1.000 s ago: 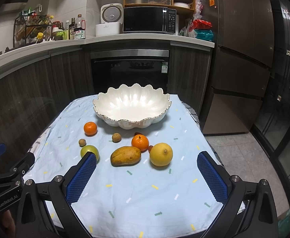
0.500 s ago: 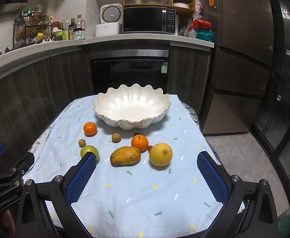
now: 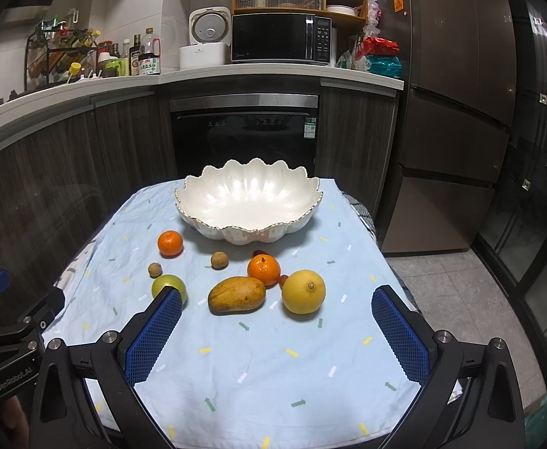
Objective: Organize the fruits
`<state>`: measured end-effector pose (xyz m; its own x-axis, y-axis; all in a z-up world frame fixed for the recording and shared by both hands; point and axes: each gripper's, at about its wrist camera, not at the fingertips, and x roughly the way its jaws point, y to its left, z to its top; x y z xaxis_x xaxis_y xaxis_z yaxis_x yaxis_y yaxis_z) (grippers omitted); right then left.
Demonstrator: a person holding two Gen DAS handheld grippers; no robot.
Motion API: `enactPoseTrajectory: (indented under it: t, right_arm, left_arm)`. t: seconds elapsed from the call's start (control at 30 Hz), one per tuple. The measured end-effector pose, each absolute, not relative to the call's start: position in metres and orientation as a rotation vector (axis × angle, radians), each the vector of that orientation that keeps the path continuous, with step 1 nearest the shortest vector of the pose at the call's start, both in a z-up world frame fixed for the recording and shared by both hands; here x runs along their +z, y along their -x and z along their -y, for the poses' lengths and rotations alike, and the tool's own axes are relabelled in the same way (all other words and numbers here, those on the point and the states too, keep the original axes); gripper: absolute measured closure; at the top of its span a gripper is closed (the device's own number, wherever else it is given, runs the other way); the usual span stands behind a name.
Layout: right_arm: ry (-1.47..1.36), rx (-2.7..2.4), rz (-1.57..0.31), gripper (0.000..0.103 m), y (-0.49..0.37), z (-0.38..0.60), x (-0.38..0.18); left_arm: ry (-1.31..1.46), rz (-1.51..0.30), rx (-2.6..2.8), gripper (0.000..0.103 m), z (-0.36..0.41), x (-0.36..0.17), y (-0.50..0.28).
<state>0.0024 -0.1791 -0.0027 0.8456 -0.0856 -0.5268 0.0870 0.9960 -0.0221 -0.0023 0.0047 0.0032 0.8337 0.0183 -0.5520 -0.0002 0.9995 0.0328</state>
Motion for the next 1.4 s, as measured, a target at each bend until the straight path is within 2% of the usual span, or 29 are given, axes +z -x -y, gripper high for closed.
enactPoseTrajectory:
  t: [1.4]
  right_arm:
    - [-0.013,-0.088,-0.579,0.0,-0.013,0.183,-0.013]
  left_arm:
    - [-0.056,-0.588,-0.026,0.0,0.004,-0.001,-0.01]
